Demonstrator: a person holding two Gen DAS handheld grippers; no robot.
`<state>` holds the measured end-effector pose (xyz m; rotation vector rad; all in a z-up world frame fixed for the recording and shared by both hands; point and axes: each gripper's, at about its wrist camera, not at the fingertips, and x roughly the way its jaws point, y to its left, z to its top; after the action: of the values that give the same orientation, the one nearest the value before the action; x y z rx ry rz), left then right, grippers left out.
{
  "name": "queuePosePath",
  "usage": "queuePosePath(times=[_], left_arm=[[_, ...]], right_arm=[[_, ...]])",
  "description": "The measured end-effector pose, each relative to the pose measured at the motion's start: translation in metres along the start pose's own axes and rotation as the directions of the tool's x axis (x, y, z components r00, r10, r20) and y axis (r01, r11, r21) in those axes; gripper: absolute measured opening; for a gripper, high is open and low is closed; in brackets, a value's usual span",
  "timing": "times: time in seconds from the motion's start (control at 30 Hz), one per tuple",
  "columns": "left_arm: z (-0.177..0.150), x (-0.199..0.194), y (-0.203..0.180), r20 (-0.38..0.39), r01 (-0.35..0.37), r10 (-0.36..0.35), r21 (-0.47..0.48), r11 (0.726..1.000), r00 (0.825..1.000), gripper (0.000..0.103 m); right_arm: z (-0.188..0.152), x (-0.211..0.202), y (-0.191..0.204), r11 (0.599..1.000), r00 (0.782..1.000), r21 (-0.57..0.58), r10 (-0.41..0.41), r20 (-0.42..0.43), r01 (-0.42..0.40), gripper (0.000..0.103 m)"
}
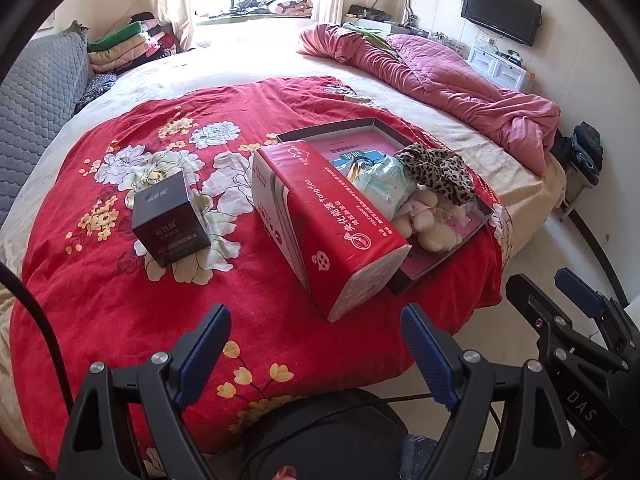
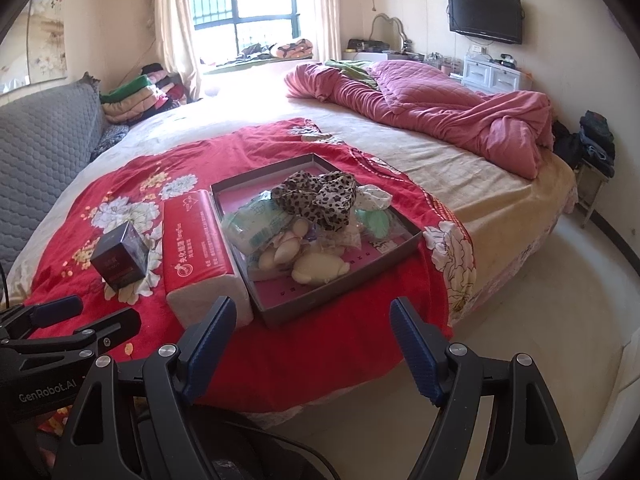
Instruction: Organize soft objects
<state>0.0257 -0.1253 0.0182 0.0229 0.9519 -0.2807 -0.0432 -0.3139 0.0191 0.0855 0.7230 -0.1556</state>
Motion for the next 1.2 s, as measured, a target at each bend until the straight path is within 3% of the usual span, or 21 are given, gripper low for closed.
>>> queuePosePath(times=[1.2], left_arm=[[-0.004,0.0074,-0.0053,-0.04,-0.023,0.024,0.024,0.999,0.999,0.086]], right_arm=[[-0.0043,0.0071,-0.0031,1.0,1.0,0.013,0.0,-0.02,0.0,0.08]])
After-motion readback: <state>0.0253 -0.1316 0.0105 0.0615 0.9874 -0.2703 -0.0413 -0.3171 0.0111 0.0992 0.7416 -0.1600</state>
